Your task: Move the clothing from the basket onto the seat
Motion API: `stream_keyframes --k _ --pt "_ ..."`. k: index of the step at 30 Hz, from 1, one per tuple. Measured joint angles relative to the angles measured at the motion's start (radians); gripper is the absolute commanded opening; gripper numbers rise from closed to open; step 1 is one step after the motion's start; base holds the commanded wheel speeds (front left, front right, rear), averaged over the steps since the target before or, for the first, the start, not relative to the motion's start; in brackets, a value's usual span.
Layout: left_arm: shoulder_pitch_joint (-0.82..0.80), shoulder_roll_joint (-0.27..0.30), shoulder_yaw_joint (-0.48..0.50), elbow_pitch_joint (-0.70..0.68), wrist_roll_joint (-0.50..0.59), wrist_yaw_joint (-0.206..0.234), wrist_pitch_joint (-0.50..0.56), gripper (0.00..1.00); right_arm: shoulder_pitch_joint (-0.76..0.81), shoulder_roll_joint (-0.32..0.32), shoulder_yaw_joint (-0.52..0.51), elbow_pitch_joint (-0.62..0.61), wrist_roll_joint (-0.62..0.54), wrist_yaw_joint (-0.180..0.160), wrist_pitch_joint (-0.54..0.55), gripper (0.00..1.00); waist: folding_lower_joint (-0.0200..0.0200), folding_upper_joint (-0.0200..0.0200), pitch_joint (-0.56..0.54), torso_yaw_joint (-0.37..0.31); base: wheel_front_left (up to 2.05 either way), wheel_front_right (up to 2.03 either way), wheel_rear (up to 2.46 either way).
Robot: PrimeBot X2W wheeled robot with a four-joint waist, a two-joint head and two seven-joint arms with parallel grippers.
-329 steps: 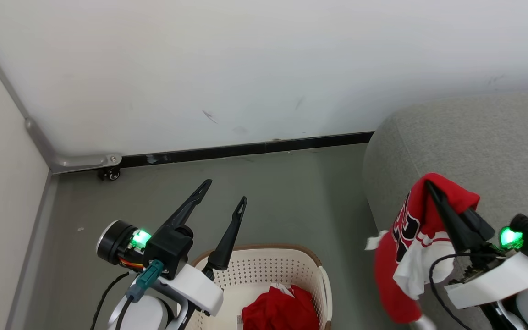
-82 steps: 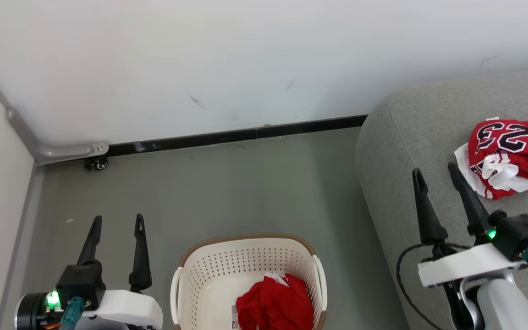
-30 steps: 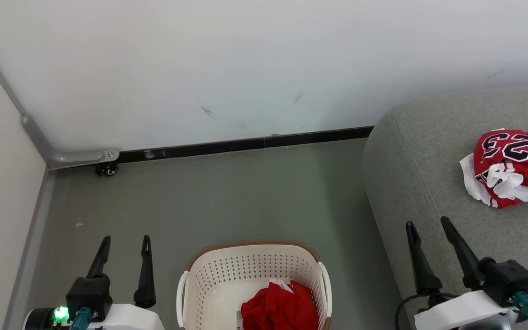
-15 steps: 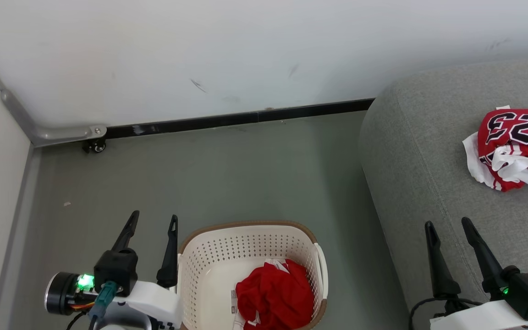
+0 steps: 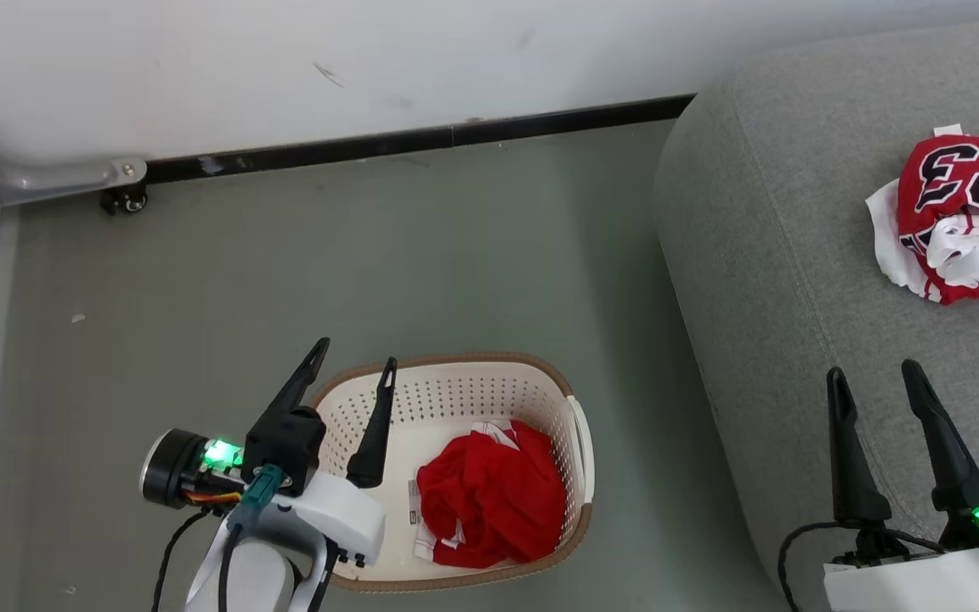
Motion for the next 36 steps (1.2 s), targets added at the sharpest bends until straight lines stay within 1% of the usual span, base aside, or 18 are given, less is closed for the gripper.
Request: stream_keyframes --k 9,18,26,32,36 --pt "-0.090 0.000 -0.047 0.056 0.036 -0.035 0.017 1.00 -0.043 0.001 -0.006 -0.056 0.004 0.000 -0.016 1.00 0.0000 0.0000 0.105 -0.024 0.00 0.00 0.00" --pt "-0.170 -0.001 -0.087 0.114 0.084 -0.070 0.025 1.00 -0.076 0.001 -0.011 -0.080 0.019 0.000 -0.028 1.00 0.0001 0.0000 0.202 -0.051 0.00 0.00 0.00" --pt "-0.215 0.000 -0.114 0.179 0.109 -0.088 0.034 1.00 -0.136 0.001 -0.018 -0.116 0.026 0.000 -0.051 1.00 0.0000 0.0000 0.292 -0.082 0.00 0.00 0.00" --pt "-0.248 -0.002 -0.129 0.219 0.129 -0.089 0.034 1.00 -0.177 0.001 -0.026 -0.119 0.038 0.000 -0.060 1.00 0.0000 0.0000 0.352 -0.107 0.00 0.00 0.00" --pt "-0.277 -0.005 -0.142 0.259 0.143 -0.101 0.043 1.00 -0.206 0.001 -0.022 -0.119 0.045 0.000 -0.061 1.00 0.0000 0.0000 0.388 -0.123 0.00 0.00 0.00"
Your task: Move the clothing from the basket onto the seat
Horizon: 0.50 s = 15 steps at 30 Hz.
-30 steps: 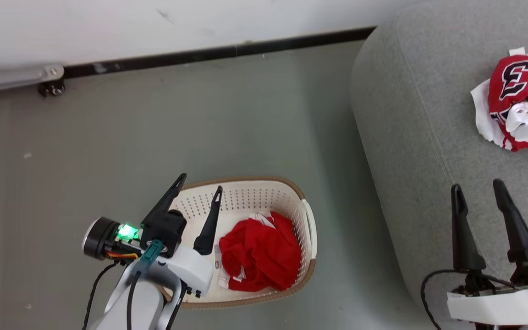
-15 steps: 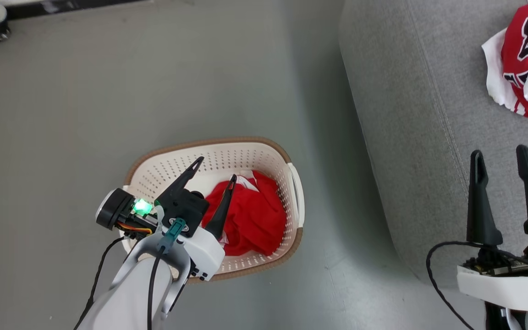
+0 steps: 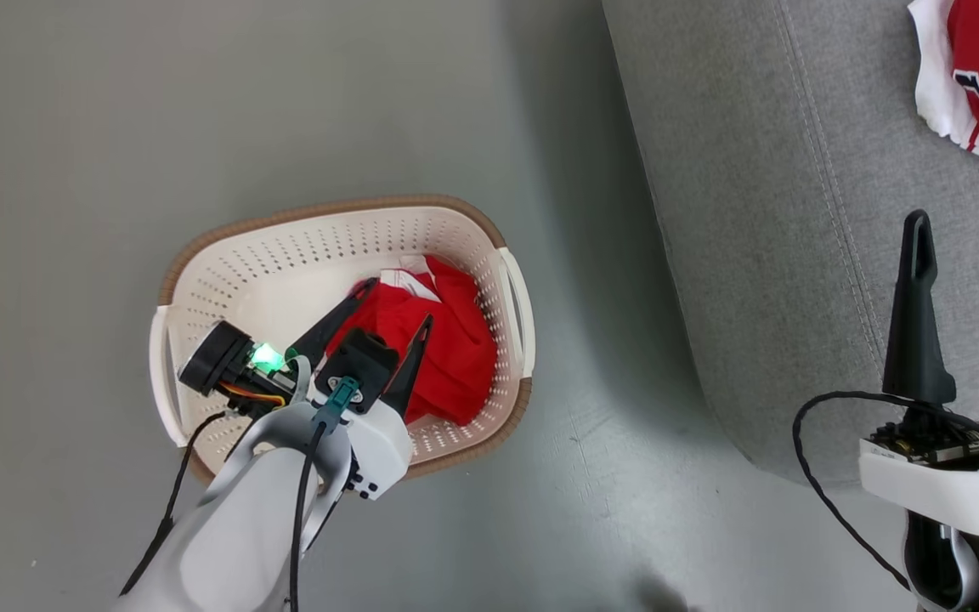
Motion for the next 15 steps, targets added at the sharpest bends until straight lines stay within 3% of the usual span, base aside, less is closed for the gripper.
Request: stream_keyframes --k 15 --pt "-0.113 0.012 -0.034 0.147 0.053 -0.034 0.072 1.00 -0.063 0.000 0.037 0.018 0.033 0.000 -0.009 1.00 0.0000 0.0000 0.111 -0.067 0.00 0.00 0.00"
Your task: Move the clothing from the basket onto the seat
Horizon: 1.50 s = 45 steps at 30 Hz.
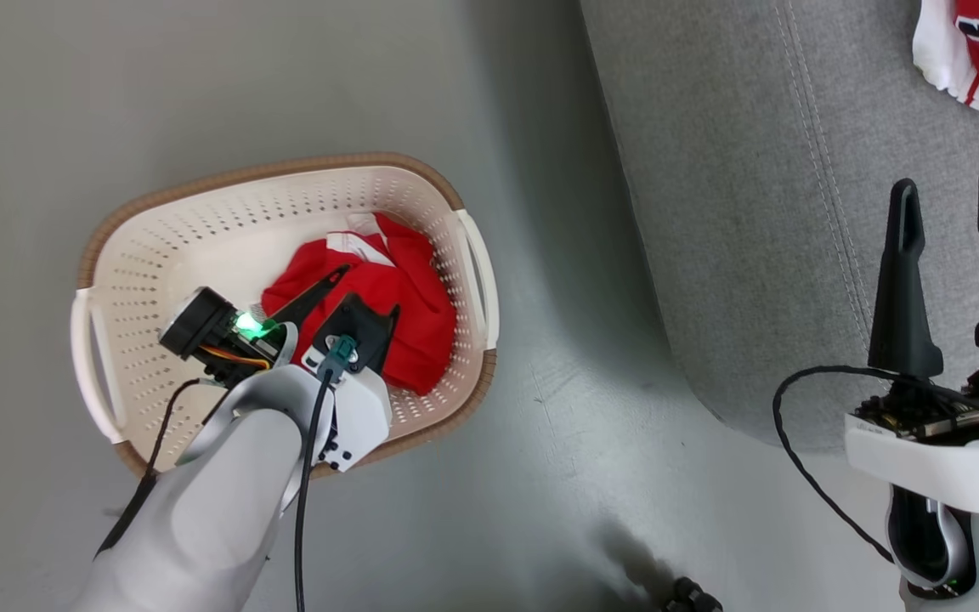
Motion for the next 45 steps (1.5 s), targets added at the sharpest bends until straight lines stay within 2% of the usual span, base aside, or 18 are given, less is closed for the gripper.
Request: stream_keyframes --k 23,33,45 --pt "-0.104 0.055 0.033 0.186 0.005 -0.002 0.145 1.00 -0.098 0.000 0.035 0.010 0.065 0.000 -0.001 1.00 0.0000 0.0000 0.119 -0.100 0.00 0.00 0.00" --pt "-0.141 0.087 0.048 0.246 0.006 0.017 0.193 1.00 -0.105 0.000 0.043 0.011 0.084 0.000 -0.001 1.00 0.0000 0.0000 0.162 -0.139 0.00 0.00 0.00" --pt "-0.170 0.068 0.082 0.279 -0.031 0.017 0.225 1.00 -0.141 0.001 0.058 0.015 0.099 0.000 -0.001 1.00 0.0000 0.0000 0.192 -0.171 0.00 0.00 0.00"
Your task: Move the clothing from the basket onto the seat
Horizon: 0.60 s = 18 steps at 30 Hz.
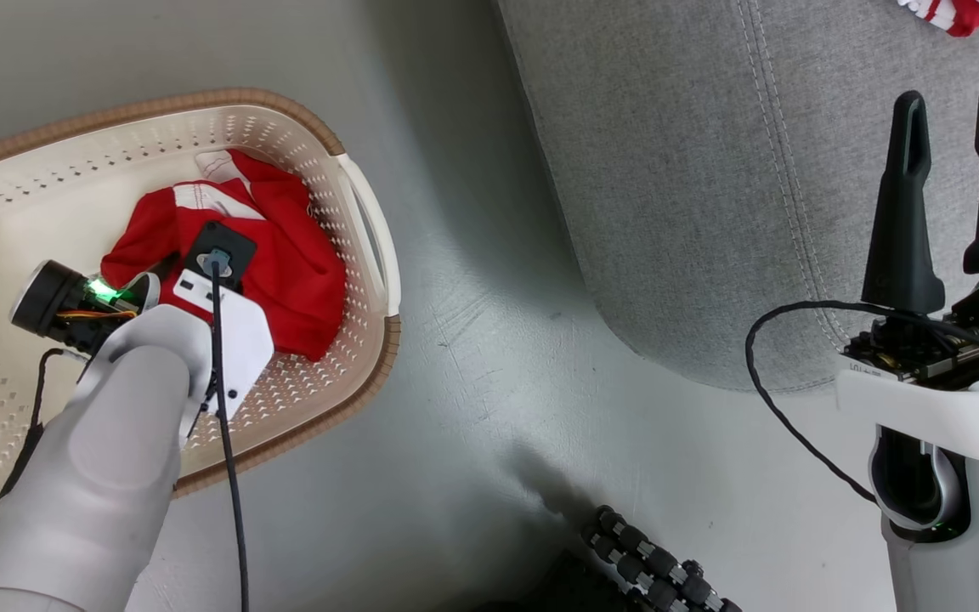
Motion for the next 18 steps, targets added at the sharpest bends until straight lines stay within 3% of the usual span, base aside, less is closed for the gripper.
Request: stream_keyframes --k 10,11,12,13,15,16,18 --pt "-0.008 -0.010 0.000 0.026 -0.011 0.000 0.009 1.00 0.000 0.000 0.001 0.004 0.001 0.000 0.000 1.00 0.0000 0.0000 0.007 -0.014 0.00 0.00 0.00" --pt "-0.009 -0.013 0.000 0.026 -0.011 -0.001 0.008 0.95 0.000 0.000 -0.003 0.004 0.001 0.000 0.000 1.00 0.0000 0.0000 0.008 -0.015 0.00 0.00 0.00" --pt "-0.012 -0.016 -0.001 0.026 -0.011 -0.002 0.001 0.82 0.000 0.000 -0.007 0.004 0.001 0.000 0.000 1.00 0.0000 0.0000 0.009 -0.015 0.00 0.00 0.00" --pt "-0.017 -0.020 -0.002 0.025 -0.011 -0.002 -0.003 0.53 0.000 0.000 -0.008 0.005 0.001 0.000 0.000 1.00 0.0000 0.0000 0.010 -0.015 0.00 0.00 0.00" --pt "-0.024 -0.022 -0.005 0.025 -0.011 -0.002 -0.013 0.11 0.000 0.000 -0.008 0.006 0.001 0.000 0.000 1.00 0.0000 0.0000 0.012 -0.015 0.00 0.00 0.00" --pt "-0.025 -0.022 -0.006 0.025 -0.011 -0.002 -0.019 0.02 0.000 0.000 -0.008 0.006 0.001 0.000 0.000 1.00 0.0000 0.0001 0.012 -0.015 0.00 0.00 0.00" --pt "-0.025 -0.022 -0.009 0.026 -0.011 -0.003 -0.027 0.00 0.000 0.001 -0.008 0.006 0.001 0.000 0.000 1.00 0.0000 0.0000 0.012 -0.016 0.00 0.00 0.00"
